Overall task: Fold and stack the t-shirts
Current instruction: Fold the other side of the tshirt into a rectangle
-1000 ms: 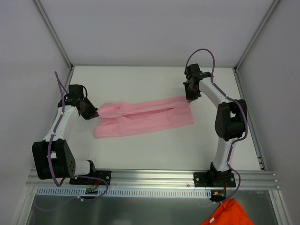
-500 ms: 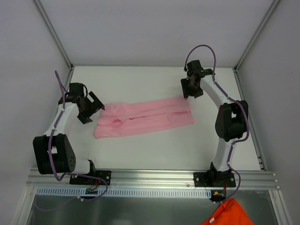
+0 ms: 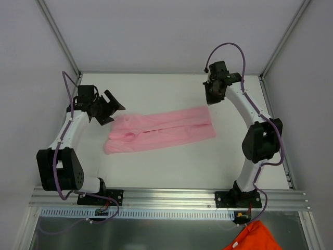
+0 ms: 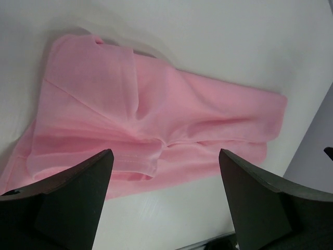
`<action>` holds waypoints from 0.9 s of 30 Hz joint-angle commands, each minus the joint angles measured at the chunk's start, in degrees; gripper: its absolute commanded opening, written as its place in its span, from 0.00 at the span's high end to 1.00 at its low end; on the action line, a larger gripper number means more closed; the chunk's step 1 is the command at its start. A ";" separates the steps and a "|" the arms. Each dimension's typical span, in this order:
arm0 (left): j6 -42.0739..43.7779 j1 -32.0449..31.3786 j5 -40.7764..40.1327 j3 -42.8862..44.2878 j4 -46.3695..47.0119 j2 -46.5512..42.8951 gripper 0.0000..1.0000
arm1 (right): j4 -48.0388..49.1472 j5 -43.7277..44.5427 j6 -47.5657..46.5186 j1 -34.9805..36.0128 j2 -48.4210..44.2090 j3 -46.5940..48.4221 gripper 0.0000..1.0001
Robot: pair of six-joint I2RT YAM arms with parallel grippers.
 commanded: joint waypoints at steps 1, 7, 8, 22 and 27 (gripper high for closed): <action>-1.20 -1.90 5.14 -1.70 4.75 3.23 0.16 | -2.11 -1.84 0.88 1.60 -4.31 0.43 0.99; -1.20 -3.66 3.92 -3.55 7.38 7.28 0.22 | -3.25 -4.22 0.61 3.00 -8.63 1.22 0.99; -0.93 -3.66 3.22 -3.55 7.39 7.99 0.23 | -4.04 -4.13 0.53 3.00 -9.42 1.48 0.99; 2.05 -6.03 -6.18 -0.04 7.66 17.04 0.74 | -6.77 -4.83 -1.67 3.62 -19.17 -4.84 0.99; 2.85 -6.03 -9.44 6.20 4.75 22.22 1.00 | -7.03 -4.92 -1.58 3.88 -23.13 -7.92 0.99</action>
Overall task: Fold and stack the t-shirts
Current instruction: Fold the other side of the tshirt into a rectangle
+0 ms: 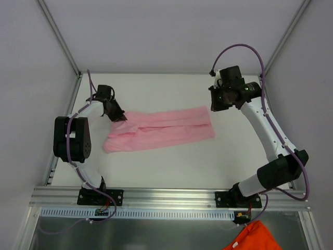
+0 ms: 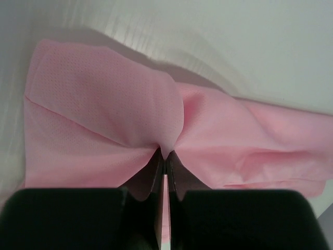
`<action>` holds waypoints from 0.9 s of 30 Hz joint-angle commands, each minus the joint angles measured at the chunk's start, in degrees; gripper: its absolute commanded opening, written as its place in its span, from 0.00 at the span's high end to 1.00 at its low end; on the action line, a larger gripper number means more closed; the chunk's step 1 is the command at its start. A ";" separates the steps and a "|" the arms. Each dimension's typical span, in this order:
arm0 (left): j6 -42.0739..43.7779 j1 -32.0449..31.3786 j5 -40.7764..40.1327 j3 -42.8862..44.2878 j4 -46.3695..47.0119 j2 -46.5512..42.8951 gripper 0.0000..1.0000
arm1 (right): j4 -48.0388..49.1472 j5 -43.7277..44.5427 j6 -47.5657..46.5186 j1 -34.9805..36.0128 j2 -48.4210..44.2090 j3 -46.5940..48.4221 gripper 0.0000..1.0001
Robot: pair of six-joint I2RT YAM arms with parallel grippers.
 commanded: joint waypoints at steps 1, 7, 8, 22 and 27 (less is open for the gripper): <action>1.88 -0.22 -4.98 5.41 -1.72 2.53 1.00 | -1.06 -0.79 -0.73 0.58 -4.42 -1.25 0.99; 3.38 -0.13 -8.60 10.16 -3.30 6.14 1.00 | -1.86 0.09 -1.61 0.85 -8.37 -4.94 0.99; 3.64 -0.04 -8.77 10.78 -3.65 7.10 1.00 | -1.77 0.18 -1.70 0.93 -8.99 -5.47 0.99; 4.79 0.48 -7.39 15.80 -5.07 8.00 0.09 | -1.59 -0.87 -0.30 1.29 -11.46 -9.42 0.99; 3.56 0.48 -4.56 17.11 -4.80 1.40 0.01 | 1.39 -2.63 1.11 2.08 -9.80 -11.98 0.99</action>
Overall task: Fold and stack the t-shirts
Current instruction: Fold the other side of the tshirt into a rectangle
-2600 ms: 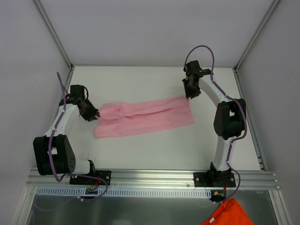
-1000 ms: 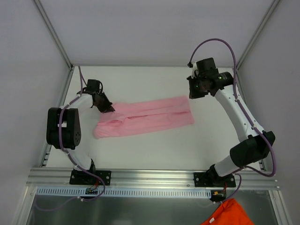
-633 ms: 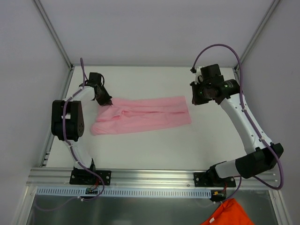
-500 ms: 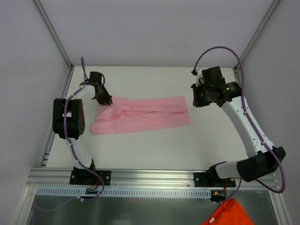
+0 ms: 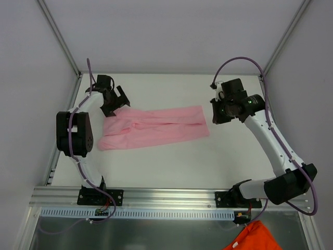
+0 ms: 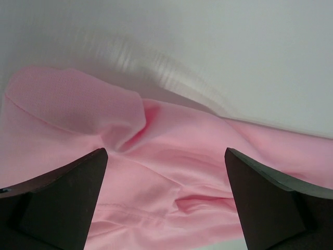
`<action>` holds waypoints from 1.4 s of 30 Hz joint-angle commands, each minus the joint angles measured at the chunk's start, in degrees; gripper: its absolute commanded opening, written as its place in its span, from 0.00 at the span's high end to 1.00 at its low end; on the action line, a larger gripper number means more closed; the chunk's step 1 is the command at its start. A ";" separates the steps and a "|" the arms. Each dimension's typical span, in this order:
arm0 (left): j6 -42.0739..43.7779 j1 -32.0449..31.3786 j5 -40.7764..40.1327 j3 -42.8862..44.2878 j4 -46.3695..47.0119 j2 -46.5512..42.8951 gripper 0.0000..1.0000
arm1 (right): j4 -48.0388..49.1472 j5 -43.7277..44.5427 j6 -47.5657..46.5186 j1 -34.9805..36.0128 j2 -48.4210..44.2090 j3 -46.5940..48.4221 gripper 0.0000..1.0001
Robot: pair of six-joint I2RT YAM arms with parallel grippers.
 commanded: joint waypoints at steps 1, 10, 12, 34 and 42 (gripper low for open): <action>-0.01 0.38 2.76 3.56 0.21 -7.08 0.01 | 2.57 -1.96 1.44 1.31 1.03 -0.79 0.99; -2.81 -0.59 10.50 1.03 0.11 -12.35 0.01 | 6.62 -4.33 2.06 5.09 10.33 1.40 0.99; -4.48 -1.73 10.94 -1.86 1.34 -13.32 0.01 | 7.67 -5.55 2.58 5.53 15.60 2.90 0.99; -5.02 -7.62 11.56 -16.73 1.79 -16.40 0.01 | 10.84 -9.43 3.82 6.94 33.46 12.93 0.99; -4.40 -7.62 11.29 -19.02 0.82 -16.66 0.01 | 12.86 -4.42 2.50 9.66 33.90 7.13 0.99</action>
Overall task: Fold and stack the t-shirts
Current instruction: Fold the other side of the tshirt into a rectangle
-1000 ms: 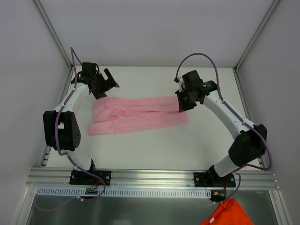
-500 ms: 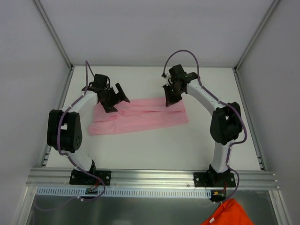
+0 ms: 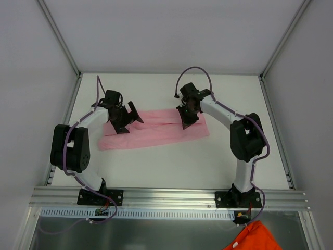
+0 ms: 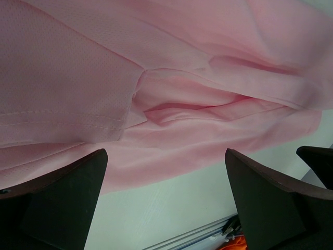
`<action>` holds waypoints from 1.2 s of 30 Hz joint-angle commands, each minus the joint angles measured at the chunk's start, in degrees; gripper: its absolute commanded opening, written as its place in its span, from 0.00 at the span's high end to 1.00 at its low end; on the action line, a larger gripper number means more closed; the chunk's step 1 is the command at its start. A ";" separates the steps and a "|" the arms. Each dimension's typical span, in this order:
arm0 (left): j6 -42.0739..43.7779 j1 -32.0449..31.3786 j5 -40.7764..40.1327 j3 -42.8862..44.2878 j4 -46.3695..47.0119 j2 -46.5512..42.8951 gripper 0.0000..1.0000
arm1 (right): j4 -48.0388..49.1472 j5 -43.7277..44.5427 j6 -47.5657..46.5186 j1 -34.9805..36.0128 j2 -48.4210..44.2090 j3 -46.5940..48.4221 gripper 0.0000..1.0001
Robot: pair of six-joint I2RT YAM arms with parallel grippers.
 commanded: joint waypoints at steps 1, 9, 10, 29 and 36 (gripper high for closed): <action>1.46 -0.34 -1.19 -1.60 -1.37 -2.78 0.01 | 1.73 2.73 -0.67 0.48 -0.94 -1.59 0.99; 2.95 -0.43 -0.57 -1.79 -1.28 -5.86 0.01 | 1.39 4.40 -1.99 0.48 -0.76 -1.34 0.99; 3.13 -0.35 -0.05 -0.82 -1.54 -5.69 0.01 | 1.30 4.49 -2.16 0.48 -0.85 -0.90 0.99; 0.49 -3.95 3.03 -3.61 3.46 -8.85 0.15 | 11.22 9.14 1.78 0.75 2.93 2.27 0.99; 3.48 -3.95 -0.40 -1.51 -0.83 -7.28 0.20 | 8.85 12.23 0.29 -0.12 9.96 10.09 0.99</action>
